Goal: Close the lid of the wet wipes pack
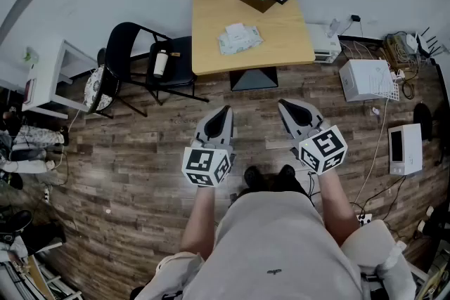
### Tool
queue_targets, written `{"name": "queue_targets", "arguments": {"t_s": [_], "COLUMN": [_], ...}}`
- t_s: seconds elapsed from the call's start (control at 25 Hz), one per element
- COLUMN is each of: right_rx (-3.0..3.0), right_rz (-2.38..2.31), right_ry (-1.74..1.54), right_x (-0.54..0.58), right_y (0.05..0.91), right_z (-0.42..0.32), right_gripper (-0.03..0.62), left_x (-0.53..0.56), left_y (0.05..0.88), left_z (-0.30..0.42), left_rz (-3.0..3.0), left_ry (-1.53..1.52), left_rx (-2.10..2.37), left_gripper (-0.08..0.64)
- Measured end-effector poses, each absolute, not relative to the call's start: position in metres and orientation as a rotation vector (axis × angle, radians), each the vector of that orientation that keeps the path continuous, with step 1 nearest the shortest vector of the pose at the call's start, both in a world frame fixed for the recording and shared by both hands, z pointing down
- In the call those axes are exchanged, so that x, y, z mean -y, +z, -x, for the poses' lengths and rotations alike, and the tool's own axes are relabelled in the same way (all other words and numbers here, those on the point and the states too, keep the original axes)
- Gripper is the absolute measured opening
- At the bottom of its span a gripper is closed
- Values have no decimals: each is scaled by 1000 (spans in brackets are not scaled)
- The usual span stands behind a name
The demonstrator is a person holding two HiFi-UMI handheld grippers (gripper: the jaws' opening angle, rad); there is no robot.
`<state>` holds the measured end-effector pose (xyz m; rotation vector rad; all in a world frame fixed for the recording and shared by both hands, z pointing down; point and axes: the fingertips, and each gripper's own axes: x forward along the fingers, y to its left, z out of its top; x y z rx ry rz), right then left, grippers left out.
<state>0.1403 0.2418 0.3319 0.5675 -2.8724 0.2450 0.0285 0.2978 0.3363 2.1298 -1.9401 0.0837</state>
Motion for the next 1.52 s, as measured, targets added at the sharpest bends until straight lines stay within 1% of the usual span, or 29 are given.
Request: {"name": "queue_targets", "arguments": {"t_s": [0.24,0.64,1.04,1.12,1.2,1.28,1.36,1.44,1.52], "right_rx": [2882,2883,2859,2868,2871,2866,2866,2876,2880], "right_rz": [-602,-684,-737,-722,-718,-724,-732,-729,-721], "right_ry": [217,282,240,263,277,290,312,351,379], "right_x": [-253,-259,-262,-266,-268,-268,-266,-264,-260], "right_y": [320,327,328,329,331,334,337,340,343], "right_z": [-147,-155,-150,-148,-148,-150,-152,-152,-152], "right_gripper": [-3,-2,-2,72,74,99,118,150,153], "left_x": [-310,-318,-329,-332,-333,-334,-335,-334,-331], "left_y": [326,324,328,329,330,333,336,339,343], "left_z": [-29,-24,-13,-12,-10,-11,-12,-11,-11], "left_rz": [-2131,-2154,-2149,-2154,-2157,-2156,-2149,-2143,-2135], "left_ry": [86,93,86,87,93,102,109,116,114], "left_rx": [1935,1931,1940,1935,1934,1925,1918,1916,1917], "left_gripper": [6,6,8,9,17,86,91,100,104]}}
